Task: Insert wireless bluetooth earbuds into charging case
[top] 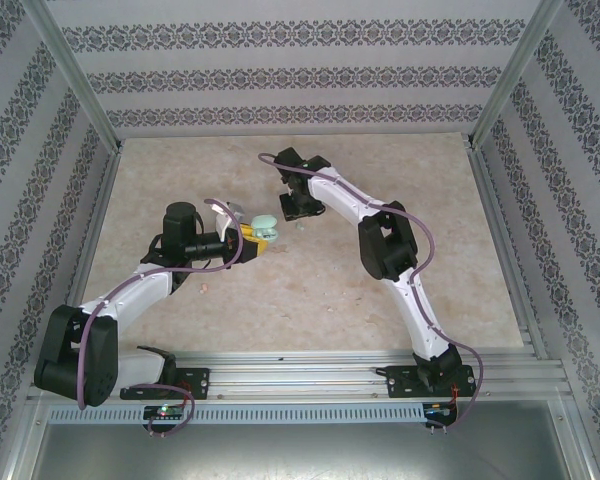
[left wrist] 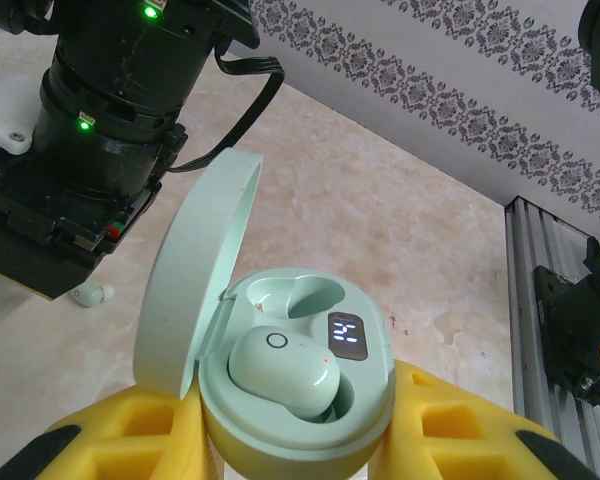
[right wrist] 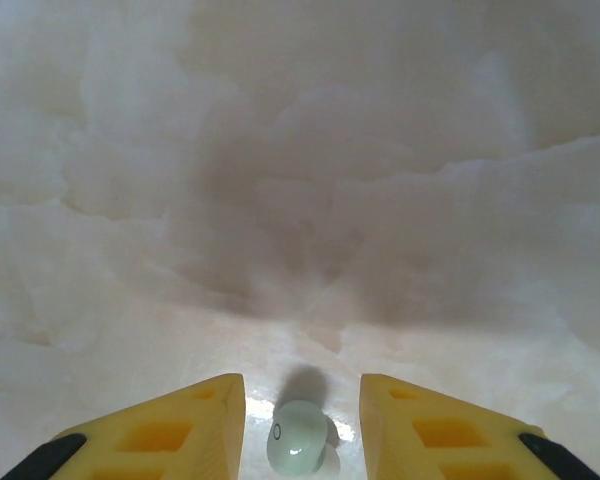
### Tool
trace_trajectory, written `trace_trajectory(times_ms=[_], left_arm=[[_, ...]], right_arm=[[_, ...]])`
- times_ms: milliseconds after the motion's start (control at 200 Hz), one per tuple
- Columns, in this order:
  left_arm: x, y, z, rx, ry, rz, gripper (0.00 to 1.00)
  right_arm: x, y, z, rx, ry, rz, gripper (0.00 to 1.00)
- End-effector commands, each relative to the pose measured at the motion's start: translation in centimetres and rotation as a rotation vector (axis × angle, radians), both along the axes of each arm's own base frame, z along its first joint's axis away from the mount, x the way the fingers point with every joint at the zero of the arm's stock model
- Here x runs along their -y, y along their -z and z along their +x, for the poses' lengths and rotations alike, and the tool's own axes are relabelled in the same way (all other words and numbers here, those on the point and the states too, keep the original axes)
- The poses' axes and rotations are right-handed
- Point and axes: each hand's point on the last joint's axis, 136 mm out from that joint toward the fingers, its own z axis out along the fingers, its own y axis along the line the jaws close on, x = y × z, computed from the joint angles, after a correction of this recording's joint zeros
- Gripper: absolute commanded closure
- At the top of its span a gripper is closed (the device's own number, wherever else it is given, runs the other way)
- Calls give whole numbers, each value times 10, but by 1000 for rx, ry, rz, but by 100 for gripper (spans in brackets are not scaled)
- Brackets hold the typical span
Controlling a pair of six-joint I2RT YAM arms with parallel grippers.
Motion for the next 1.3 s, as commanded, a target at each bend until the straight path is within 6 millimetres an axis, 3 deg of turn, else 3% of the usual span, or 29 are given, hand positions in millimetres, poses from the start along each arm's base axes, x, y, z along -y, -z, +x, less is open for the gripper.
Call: trace_trajectory(times_ms=[0, 465, 794, 994, 1294], left_arm=[[-2, -12, 3, 50, 8, -5, 87], [-3, -11, 1, 45, 8, 3, 87], [-2, -18, 1, 52, 16, -4, 87], [0, -23, 0, 58, 30, -15, 87], [8, -37, 5, 56, 54, -80, 87]], right_arm=[[0, 11, -12, -26, -29, -42, 65], [7, 30, -26, -65, -43, -86, 66], [7, 25, -33, -63, -58, -96, 77], [14, -12, -39, -22, -8, 6, 80], [36, -91, -91, 67, 60, 217, 81]])
